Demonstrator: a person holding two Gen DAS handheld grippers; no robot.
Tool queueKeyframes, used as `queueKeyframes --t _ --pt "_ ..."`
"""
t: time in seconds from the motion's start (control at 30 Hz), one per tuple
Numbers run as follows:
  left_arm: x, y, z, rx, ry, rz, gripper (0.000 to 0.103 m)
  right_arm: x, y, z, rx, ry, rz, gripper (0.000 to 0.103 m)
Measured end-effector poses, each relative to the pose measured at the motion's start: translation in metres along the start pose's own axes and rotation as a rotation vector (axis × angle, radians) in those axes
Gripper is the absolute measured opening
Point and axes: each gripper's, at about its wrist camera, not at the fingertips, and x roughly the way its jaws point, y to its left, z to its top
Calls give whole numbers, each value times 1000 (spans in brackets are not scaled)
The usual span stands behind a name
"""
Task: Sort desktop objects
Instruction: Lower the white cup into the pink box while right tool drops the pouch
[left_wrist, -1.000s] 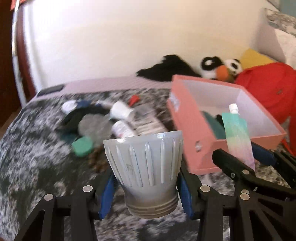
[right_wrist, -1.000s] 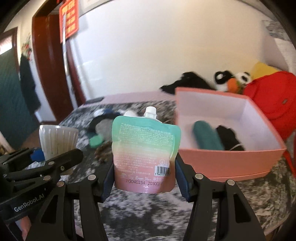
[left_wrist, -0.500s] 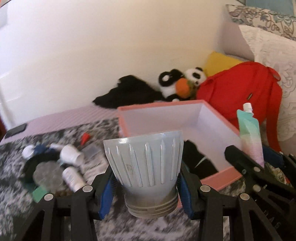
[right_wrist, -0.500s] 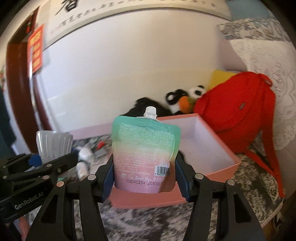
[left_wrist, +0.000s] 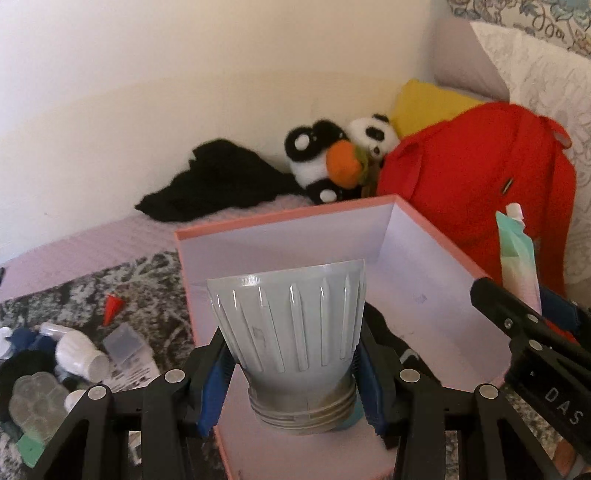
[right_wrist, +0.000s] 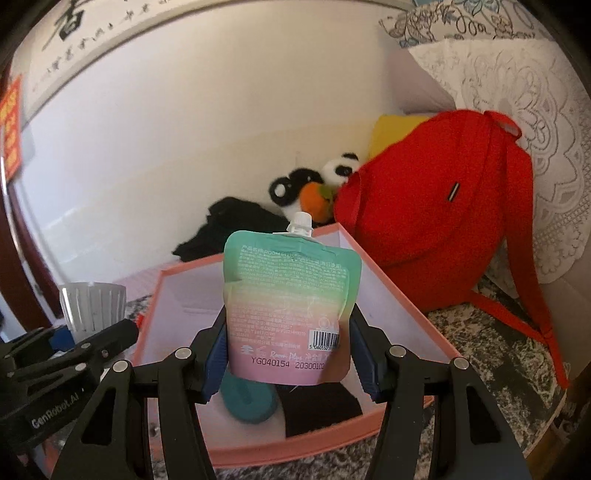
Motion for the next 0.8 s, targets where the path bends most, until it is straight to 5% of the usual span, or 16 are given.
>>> queueKeyframes --t 0.37,0.43,0.47,0.57,0.8 --pt "66 4 -9 11 127 -32 55 74 2 -3 24 94 -52 66" --pt "69 6 -9 10 137 -13 93 78 2 -5 12 99 -81 72" --pt "66 8 -8 3 123 9 99 80 1 -7 4 104 -103 81" --pt "52 18 -1 -23 76 24 100 76 -4 -6 26 76 -133 94" --pt "2 55 15 -97 3 75 100 58 2 -4 36 26 -116 96"
